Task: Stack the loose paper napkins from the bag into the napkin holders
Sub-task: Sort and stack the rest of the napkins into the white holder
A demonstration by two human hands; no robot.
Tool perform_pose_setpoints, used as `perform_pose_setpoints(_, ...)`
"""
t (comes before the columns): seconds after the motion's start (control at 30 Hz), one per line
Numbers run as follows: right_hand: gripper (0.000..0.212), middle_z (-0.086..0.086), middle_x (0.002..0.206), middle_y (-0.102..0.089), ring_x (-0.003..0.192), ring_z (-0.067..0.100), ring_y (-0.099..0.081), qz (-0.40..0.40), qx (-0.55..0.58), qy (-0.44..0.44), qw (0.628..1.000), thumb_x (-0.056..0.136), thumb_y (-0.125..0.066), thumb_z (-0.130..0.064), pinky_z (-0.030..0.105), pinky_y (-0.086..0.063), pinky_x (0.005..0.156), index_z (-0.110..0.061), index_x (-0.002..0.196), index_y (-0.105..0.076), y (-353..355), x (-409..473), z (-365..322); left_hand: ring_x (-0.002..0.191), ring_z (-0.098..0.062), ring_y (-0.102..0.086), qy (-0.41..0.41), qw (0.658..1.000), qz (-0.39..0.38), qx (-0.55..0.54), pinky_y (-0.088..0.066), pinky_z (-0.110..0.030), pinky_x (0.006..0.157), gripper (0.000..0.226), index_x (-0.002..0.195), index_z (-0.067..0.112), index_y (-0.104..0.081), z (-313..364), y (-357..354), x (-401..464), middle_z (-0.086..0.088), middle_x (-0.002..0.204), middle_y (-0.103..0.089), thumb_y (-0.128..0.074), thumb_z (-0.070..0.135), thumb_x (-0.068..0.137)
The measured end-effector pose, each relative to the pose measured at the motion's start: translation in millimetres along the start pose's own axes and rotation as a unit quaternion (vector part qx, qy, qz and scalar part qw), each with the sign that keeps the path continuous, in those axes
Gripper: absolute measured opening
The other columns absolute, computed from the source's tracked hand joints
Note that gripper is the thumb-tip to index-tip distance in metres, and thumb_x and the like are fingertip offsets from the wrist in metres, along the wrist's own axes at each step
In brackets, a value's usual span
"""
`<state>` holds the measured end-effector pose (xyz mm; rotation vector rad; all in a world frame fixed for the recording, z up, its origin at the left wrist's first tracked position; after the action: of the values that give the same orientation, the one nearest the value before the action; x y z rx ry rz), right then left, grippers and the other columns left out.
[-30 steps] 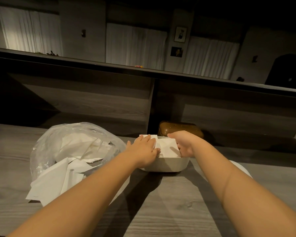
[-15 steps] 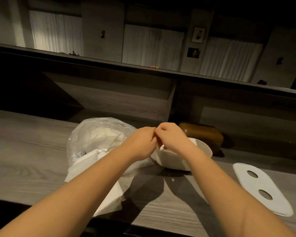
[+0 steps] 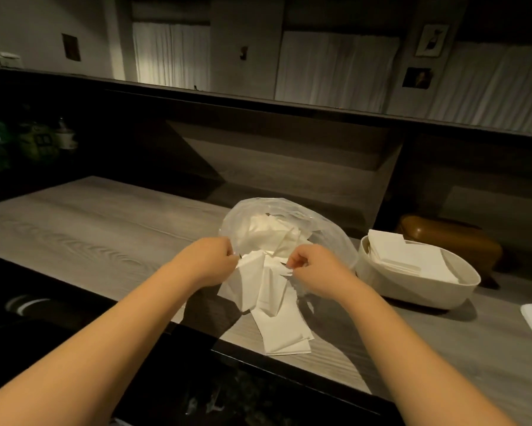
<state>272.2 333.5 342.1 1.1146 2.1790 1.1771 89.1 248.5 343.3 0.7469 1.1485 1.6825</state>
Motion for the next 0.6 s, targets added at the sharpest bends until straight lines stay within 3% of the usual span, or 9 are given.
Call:
perform_pose_setpoints(0.1, 0.017, -0.007, 0.101, -0.057, 0.086, 0.008, -0.053, 0.015, -0.007, 0.029, 0.999, 0.091, -0.058, -0.011, 0.019, -0.047, 0.074, -0.027, 0.097, -0.061, -7.7, -3.0, -1.8, 0.082, -0.012, -0.059, 0.003, 0.999, -0.008, -0.039, -0.047, -0.028, 0.068, 0.029, 0.102, 0.021, -0.056, -9.4, -8.9, -2.8, 0.003, 0.092, -0.062, -0.050, 0.048, 0.096)
perform_pose_setpoints(0.2, 0.015, -0.009, 0.105, -0.053, 0.086, 0.007, -0.051, 0.062, -0.004, 0.074, 0.995, 0.093, -0.057, -0.013, 0.015, -0.041, 0.073, -0.026, 0.100, -0.061, -12.6, -7.4, -6.6, 0.081, -0.006, -0.056, -0.030, 0.996, 0.007, -0.079, -0.045, -0.024, 0.067, 0.035, 0.111, 0.028, -0.055, -7.3, -17.5, -8.7, 0.010, 0.094, -0.059, -0.065, 0.049, 0.085)
perform_pose_setpoints(0.27, 0.018, -0.010, 0.115, -0.053, 0.097, 0.007, -0.052, 0.029, -0.004, 0.077, 0.997, 0.094, -0.061, -0.027, 0.016, -0.043, 0.081, -0.026, 0.112, -0.062, -19.9, -7.4, -8.6, 0.082, -0.005, -0.054, -0.044, 0.994, 0.023, -0.100, -0.044, -0.022, 0.066, 0.029, 0.107, 0.029, -0.059, -5.7, -20.6, -9.4, 0.009, 0.098, -0.060, -0.069, 0.039, 0.082)
perform_pose_setpoints(0.37, 0.051, -0.009, 0.127, -0.049, 0.116, 0.011, -0.047, -0.011, -0.038, 0.052, 0.998, 0.086, -0.067, -0.050, 0.031, -0.046, 0.099, -0.029, 0.131, -0.056, -30.4, -3.7, -7.8, 0.085, -0.008, -0.056, -0.041, 0.985, 0.015, -0.166, -0.044, -0.024, 0.065, 0.017, 0.106, 0.028, -0.060, -4.0, -22.5, -9.2, 0.007, 0.100, -0.062, -0.060, 0.029, 0.089)
perform_pose_setpoints(0.43, 0.042, -0.008, 0.120, -0.052, 0.110, 0.010, -0.051, 0.012, -0.006, 0.036, 0.999, 0.086, -0.070, -0.045, 0.028, -0.048, 0.093, -0.027, 0.123, -0.062, -29.9, -2.2, -7.3, 0.087, -0.012, -0.056, -0.019, 0.977, -0.006, -0.214, -0.044, -0.028, 0.067, 0.017, 0.107, 0.026, -0.059, -5.4, -22.7, -8.4, 0.003, 0.101, -0.060, -0.047, 0.022, 0.095)
perform_pose_setpoints(0.5, 0.019, -0.011, 0.106, -0.056, 0.094, 0.006, -0.055, 0.017, 0.037, 0.025, 0.999, 0.086, -0.072, -0.033, 0.023, -0.049, 0.079, -0.026, 0.103, -0.067, -30.8, 0.2, -3.4, 0.086, -0.012, -0.055, -0.007, 0.978, -0.021, -0.208, -0.045, -0.029, 0.068, 0.024, 0.103, 0.026, -0.058, -8.7, -22.5, -6.6, 0.001, 0.100, -0.060, -0.041, 0.011, 0.094)
perform_pose_setpoints(0.6, 0.003, -0.005, 0.094, -0.064, 0.083, 0.010, -0.057, 0.023, 0.109, -0.002, 0.994, 0.086, -0.073, -0.025, 0.024, -0.049, 0.071, -0.025, 0.085, -0.070, -32.5, 1.1, 3.0, 0.082, -0.010, -0.060, -0.007, 0.978, -0.019, -0.206, -0.049, -0.024, 0.069, 0.022, 0.098, 0.026, -0.059, -12.0, -20.8, -6.1, 0.002, 0.095, -0.064, -0.048, 0.008, 0.092)
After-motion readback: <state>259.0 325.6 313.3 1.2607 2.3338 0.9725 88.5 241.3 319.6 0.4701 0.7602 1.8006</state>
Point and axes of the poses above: each hand's wrist, its own x-axis towards the middle knuckle, its own y-axis out of the back of the hand, z = x × y, the point moved 4 cm from there along x, towards the middle knuckle
